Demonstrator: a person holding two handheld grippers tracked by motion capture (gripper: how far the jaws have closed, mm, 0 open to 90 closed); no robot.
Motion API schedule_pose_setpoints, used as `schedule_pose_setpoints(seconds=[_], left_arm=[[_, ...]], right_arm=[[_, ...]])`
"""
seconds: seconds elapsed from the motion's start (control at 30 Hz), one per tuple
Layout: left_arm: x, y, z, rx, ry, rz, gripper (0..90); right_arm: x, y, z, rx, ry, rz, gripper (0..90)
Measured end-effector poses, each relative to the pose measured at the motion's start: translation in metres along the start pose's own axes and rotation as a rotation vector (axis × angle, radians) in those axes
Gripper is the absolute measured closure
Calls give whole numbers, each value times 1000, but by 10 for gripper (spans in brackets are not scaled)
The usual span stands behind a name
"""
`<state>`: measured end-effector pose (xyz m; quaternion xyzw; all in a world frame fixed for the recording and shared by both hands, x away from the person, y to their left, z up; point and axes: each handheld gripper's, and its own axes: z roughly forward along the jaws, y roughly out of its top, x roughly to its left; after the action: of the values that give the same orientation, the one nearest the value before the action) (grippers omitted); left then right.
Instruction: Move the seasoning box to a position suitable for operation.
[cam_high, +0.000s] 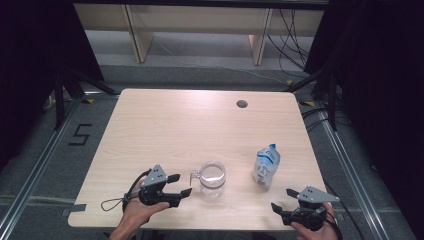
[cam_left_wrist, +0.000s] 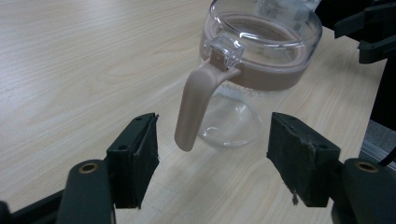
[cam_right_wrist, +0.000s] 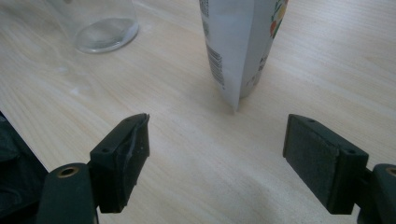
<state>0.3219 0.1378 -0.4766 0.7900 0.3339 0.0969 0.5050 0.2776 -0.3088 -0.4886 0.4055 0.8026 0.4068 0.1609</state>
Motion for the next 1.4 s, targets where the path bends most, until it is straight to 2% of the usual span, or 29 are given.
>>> schedule_pose_setpoints(seconds=[0.07,0.1,0.17,0.23,0.27,0.33,0.43,0.57,0.7,0.73,0.77,0.8,0.87,0.9,0.93,0.97,1.03,1.07,1.1,1.13,1.3,1.4], left_arm=[[0,1,-1,-4,-7,-5,347],[-2,0,-1,-6,-8,-23,361],[-3,1,-1,-1,-4,-21,376],[-3,1,-1,-2,-4,-24,385],[-3,2,-1,1,-6,-6,389],[-3,2,-2,2,-6,-9,394],[-4,3,-2,-2,-10,-23,406],[-4,4,-2,-8,-5,-33,434],[-5,5,-4,-13,2,-8,516],[-6,5,-5,-20,-2,-21,541],[-5,6,-6,-23,7,1,563],[-6,6,-6,-39,12,2,595],[-6,7,-8,-41,25,14,652],[-7,6,-8,-44,26,7,668],[-8,6,-8,-45,30,1,684],[-8,6,-8,-40,31,22,699],[-9,6,-8,-36,25,27,730],[-9,6,-9,-31,31,31,743],[-10,7,-8,-40,25,31,762],[-11,7,-9,-38,28,33,781],[-13,8,-8,-42,27,50,845],[-15,9,-9,-39,33,56,877]], right_arm=[[0,0,0,-17,-1,-11,251],[2,1,-2,-8,-8,11,253],[0,1,0,-23,-3,-20,254],[0,1,0,-21,2,-27,256],[0,2,0,-27,-4,-34,258],[0,2,-1,-39,-21,-40,262],[2,2,-1,-22,-2,-14,267],[2,2,-1,-28,-9,-17,275],[1,2,0,-49,-8,-47,285],[1,3,-1,-42,-6,-46,285],[2,3,0,-44,-11,-46,285],[1,3,0,-48,-3,-54,285],[6,3,0,-35,5,-9,287],[3,3,0,-49,-4,-47,288],[3,3,-1,-46,-14,-52,289],[4,3,-1,-46,-13,-49,289],[6,3,-1,-40,0,-40,290],[5,4,-1,-46,-7,-59,291],[5,4,-1,-36,10,-46,291],[5,4,-2,-36,0,-47,291],[7,4,-1,-36,11,-40,292],[7,4,-1,-50,-7,-56,295]])
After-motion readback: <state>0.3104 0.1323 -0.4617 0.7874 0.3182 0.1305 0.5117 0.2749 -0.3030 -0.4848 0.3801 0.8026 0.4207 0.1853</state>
